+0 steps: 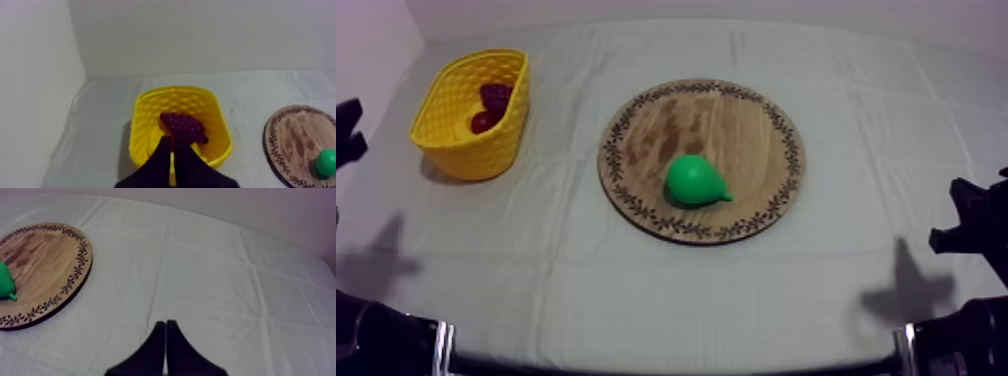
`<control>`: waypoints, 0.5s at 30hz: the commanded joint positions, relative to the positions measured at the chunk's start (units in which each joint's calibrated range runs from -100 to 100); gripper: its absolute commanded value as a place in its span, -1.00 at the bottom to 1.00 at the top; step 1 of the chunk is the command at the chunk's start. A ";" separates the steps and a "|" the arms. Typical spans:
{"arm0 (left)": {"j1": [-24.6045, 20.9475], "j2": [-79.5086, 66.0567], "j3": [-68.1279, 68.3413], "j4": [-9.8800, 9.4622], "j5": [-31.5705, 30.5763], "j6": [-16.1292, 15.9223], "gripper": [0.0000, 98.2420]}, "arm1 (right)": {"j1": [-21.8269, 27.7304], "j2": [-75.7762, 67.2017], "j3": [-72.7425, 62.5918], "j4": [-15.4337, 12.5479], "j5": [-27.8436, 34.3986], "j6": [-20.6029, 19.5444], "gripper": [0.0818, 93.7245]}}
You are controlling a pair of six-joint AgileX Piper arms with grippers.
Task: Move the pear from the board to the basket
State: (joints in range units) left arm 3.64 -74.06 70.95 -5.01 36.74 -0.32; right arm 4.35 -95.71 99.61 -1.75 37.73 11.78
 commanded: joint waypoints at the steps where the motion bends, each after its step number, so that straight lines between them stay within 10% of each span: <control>1: 3.16 7.42 -8.50 -1.81 0.45 0.91 -1.00 | 0.01 -0.05 0.05 0.02 0.01 0.01 -0.99; 7: 9.79 16.54 -20.13 -6.22 3.67 3.21 -1.00 | 0.01 -0.05 0.05 0.02 0.01 0.01 -0.99; 15: 16.48 27.02 -34.44 -6.13 10.28 3.17 -1.00 | 0.01 -0.05 0.05 0.02 0.01 0.01 -0.99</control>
State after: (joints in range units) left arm 18.10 -49.82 41.19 -11.44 45.91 3.17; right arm 4.35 -95.71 99.61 -1.75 37.82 11.78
